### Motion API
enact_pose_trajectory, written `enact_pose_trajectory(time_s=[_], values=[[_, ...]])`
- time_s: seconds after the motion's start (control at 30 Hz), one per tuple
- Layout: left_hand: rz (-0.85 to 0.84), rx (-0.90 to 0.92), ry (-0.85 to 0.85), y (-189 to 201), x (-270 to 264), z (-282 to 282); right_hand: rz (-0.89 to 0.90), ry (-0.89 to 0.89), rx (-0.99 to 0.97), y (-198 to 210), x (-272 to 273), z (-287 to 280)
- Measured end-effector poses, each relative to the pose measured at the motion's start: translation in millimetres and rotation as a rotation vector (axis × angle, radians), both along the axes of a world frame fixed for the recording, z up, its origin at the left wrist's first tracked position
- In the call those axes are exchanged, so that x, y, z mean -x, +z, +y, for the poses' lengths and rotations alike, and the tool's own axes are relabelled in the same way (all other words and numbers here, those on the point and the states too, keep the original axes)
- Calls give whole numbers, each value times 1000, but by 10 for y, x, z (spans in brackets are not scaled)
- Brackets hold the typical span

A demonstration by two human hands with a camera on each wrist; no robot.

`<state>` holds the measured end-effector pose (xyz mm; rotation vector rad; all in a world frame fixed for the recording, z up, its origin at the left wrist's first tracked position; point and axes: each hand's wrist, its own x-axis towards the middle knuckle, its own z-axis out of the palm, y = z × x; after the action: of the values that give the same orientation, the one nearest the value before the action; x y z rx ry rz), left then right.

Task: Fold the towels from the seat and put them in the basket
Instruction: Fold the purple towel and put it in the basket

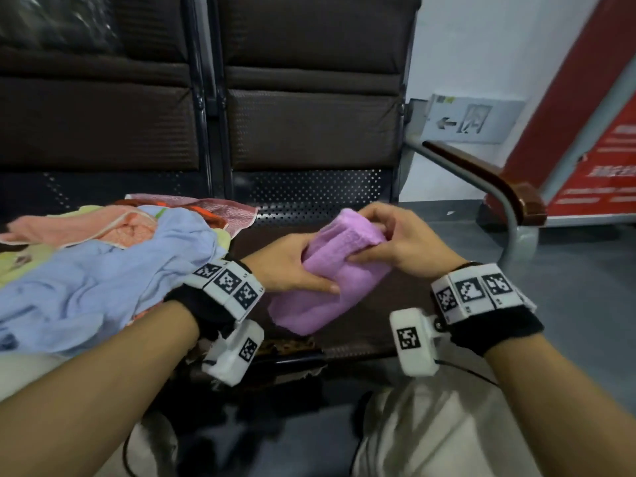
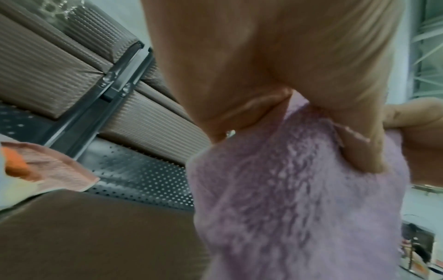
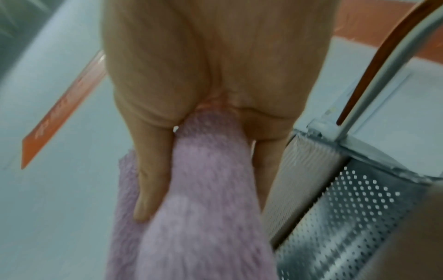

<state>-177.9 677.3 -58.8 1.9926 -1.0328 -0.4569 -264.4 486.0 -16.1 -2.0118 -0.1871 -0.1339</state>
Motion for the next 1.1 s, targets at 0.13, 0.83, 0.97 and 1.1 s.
enact_pose_trajectory(time_s=[0.13,0.83,0.97,1.1], values=[[22,-75,3,236,337,-290,-173,-298,-184,269,477,-328],[-379,-514,-498,-532,1939,-3028,-77,-1165,-320,-1571,2938,-2193],[-294,-652,-603,-1309,2306,-3238,199,-1141,-186,-2195,3345,-2304],[-185,-763,-745,-1929,2546,-3307,417,-1139,-97,-2668,3558,-2347]])
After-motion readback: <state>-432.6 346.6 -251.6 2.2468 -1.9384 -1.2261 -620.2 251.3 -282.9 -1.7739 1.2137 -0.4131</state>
